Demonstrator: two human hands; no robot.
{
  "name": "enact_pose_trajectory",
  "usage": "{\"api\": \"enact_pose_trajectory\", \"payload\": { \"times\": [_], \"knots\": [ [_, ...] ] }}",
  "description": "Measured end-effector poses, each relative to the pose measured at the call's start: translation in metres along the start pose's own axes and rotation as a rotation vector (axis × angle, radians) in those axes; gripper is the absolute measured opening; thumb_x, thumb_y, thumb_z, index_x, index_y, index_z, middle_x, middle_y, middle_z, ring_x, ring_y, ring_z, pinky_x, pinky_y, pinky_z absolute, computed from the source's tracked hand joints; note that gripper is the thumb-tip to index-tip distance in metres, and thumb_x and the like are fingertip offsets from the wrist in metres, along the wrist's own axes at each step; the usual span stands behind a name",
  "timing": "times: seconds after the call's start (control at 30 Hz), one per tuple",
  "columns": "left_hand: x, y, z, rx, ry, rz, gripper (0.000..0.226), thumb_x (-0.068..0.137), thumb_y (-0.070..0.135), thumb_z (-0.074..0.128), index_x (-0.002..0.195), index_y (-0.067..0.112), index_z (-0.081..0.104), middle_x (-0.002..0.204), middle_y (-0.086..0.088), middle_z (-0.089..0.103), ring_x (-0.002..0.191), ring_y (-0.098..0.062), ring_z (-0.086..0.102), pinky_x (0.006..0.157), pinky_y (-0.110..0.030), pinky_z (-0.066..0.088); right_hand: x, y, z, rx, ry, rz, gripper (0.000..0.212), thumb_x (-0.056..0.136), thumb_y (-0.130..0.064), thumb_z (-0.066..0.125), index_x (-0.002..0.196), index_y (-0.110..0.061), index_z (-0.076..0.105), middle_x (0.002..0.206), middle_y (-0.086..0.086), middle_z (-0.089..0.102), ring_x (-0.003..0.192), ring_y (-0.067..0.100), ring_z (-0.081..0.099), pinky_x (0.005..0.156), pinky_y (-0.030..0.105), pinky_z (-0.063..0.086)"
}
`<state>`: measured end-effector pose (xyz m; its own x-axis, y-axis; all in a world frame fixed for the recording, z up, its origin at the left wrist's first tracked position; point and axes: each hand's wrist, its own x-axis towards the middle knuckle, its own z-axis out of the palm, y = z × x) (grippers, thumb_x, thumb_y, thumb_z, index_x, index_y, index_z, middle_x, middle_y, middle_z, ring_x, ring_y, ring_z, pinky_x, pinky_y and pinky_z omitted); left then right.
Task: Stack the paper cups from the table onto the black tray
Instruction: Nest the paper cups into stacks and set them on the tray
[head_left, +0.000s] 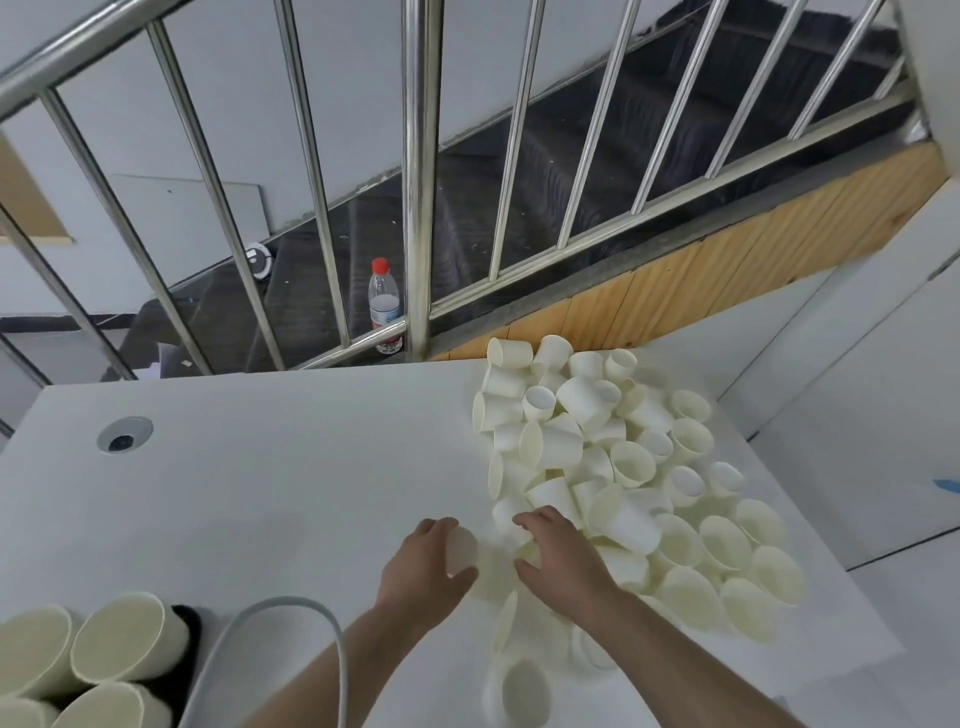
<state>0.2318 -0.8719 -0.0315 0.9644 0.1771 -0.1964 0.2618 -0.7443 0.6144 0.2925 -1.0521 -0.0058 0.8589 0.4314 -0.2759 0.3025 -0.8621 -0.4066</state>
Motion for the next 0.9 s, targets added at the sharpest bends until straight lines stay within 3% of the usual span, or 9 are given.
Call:
{"api": "enact_pose_trajectory", "payload": {
  "times": [0.1,0.2,0.3,0.4,0.5,0.67,0.9],
  "knots": [
    [0.006,-0.005,-0.01,-0.307,0.112,-0.084,0.056,0.079,0.04,0.072,0.128,0.021,0.051,0.122,0.008,0.057,0.104,-0.011,0.058,0.087,-0.025,0.049,0.007,-0.003,-0.003,0.113,0.031,0.05,0.051,0.091,-0.031,0.06,0.139,-0.021,0.046,0.129,-0.009,0.05,0.107,0.01,0.056,0.093,0.025,0.046],
    [0.006,-0.004,-0.015,-0.644,0.103,-0.128,0.047,0.079,0.032,0.076,0.119,0.02,0.055,0.114,0.007,0.062,0.096,-0.009,0.062,0.074,-0.025,0.054,0.013,-0.014,-0.007,0.282,0.034,0.05,0.036,0.09,-0.026,0.061,0.126,-0.022,0.057,0.111,-0.013,0.06,0.087,0.005,0.062,0.074,0.014,0.047],
    [0.002,-0.005,-0.016,-0.737,0.087,-0.143,0.045,0.079,0.026,0.076,0.118,0.021,0.053,0.113,0.007,0.061,0.098,-0.01,0.064,0.075,-0.028,0.056,0.018,-0.024,-0.008,0.387,0.037,0.041,0.024,0.091,-0.021,0.057,0.114,-0.023,0.064,0.097,-0.013,0.067,0.079,0.003,0.065,0.063,0.013,0.047],
    [0.001,-0.009,-0.018,-0.669,0.063,-0.146,0.047,0.076,0.022,0.078,0.116,0.023,0.052,0.112,0.009,0.061,0.102,-0.007,0.062,0.076,-0.022,0.054,0.021,-0.027,-0.011,0.433,0.03,0.02,0.015,0.093,-0.021,0.056,0.101,-0.022,0.068,0.085,-0.008,0.07,0.073,0.003,0.067,0.068,0.024,0.053],
    [0.001,-0.014,-0.019,-0.505,0.027,-0.115,0.054,0.074,0.024,0.079,0.12,0.026,0.049,0.114,0.014,0.058,0.106,-0.004,0.057,0.081,-0.018,0.049,0.019,-0.03,-0.012,0.355,0.021,-0.058,0.016,0.094,-0.021,0.056,0.097,-0.02,0.072,0.085,-0.008,0.069,0.075,0.002,0.064,0.068,0.018,0.049],
    [0.004,-0.008,-0.017,-0.24,0.046,0.036,0.086,0.075,0.029,0.076,0.146,0.021,0.027,0.135,0.011,0.043,0.126,-0.009,0.043,0.093,-0.013,0.034,0.019,-0.034,-0.003,0.056,-0.036,-0.322,0.024,0.096,-0.019,0.052,0.108,-0.018,0.072,0.107,-0.005,0.064,0.096,0.011,0.06,0.087,0.025,0.048],
    [0.014,-0.007,-0.01,0.009,0.02,0.088,0.089,0.08,0.03,0.066,0.151,0.021,0.013,0.141,0.004,0.035,0.128,-0.015,0.038,0.095,-0.023,0.045,0.017,-0.033,0.004,0.003,-0.079,-0.357,0.034,0.096,-0.015,0.048,0.125,-0.021,0.064,0.126,-0.009,0.055,0.114,0.01,0.053,0.096,0.024,0.045]
  ]
}}
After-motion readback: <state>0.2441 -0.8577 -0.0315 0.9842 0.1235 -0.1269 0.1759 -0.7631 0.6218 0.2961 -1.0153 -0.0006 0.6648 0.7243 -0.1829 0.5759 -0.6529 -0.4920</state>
